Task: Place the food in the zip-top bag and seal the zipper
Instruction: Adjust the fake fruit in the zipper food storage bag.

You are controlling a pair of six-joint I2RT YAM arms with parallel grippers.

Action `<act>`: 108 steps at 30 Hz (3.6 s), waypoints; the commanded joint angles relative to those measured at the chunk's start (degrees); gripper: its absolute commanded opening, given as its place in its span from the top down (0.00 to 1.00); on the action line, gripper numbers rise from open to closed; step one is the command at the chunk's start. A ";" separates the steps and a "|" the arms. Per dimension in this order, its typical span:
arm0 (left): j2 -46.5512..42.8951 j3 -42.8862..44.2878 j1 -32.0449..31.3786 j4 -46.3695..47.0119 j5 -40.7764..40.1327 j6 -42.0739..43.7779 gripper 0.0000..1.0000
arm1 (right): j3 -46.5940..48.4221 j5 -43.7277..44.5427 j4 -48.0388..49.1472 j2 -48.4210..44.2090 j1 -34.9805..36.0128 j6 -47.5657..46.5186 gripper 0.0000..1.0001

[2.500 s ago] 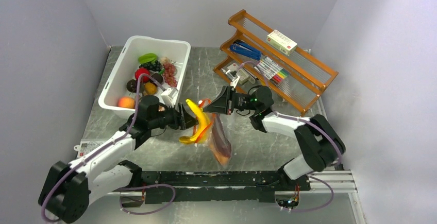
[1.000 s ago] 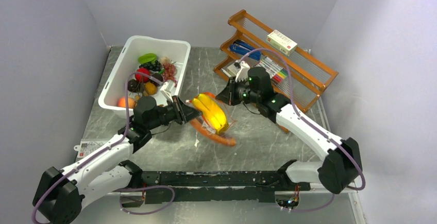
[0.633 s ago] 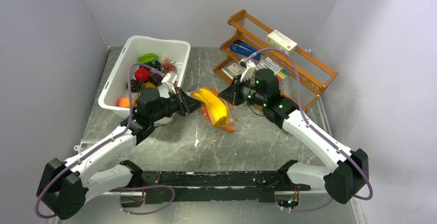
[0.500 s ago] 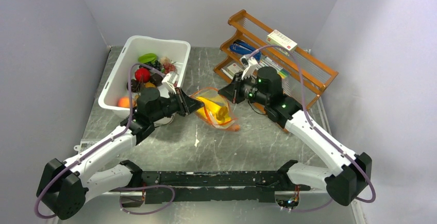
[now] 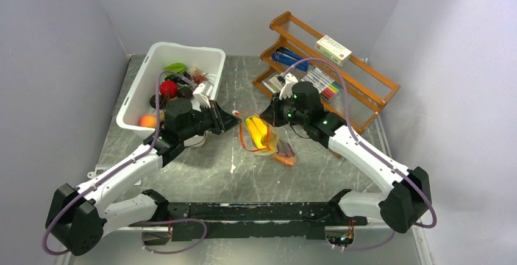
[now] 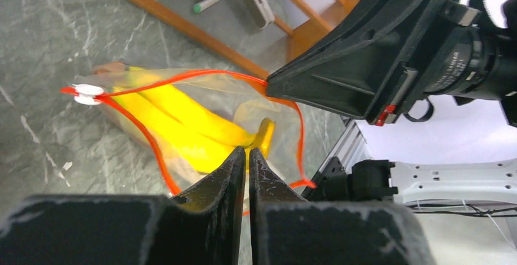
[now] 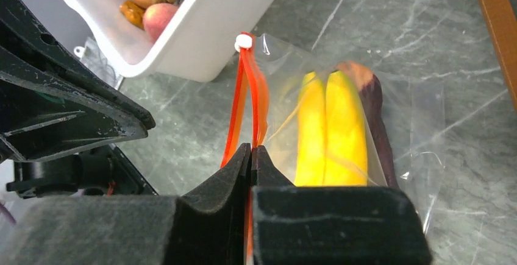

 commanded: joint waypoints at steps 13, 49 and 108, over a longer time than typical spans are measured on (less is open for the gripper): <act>2.63 -3.21 -2.25 -9.22 -0.81 -3.70 0.34 | -0.60 3.28 1.22 -1.58 0.64 0.67 1.00; 18.22 6.91 -3.36 -2.26 -3.43 -2.82 0.93 | 10.79 36.85 -23.23 2.94 16.39 -1.40 0.54; 9.96 34.91 -2.33 -41.28 -26.25 19.17 0.00 | 1.05 29.00 -1.21 -8.36 15.73 8.25 1.00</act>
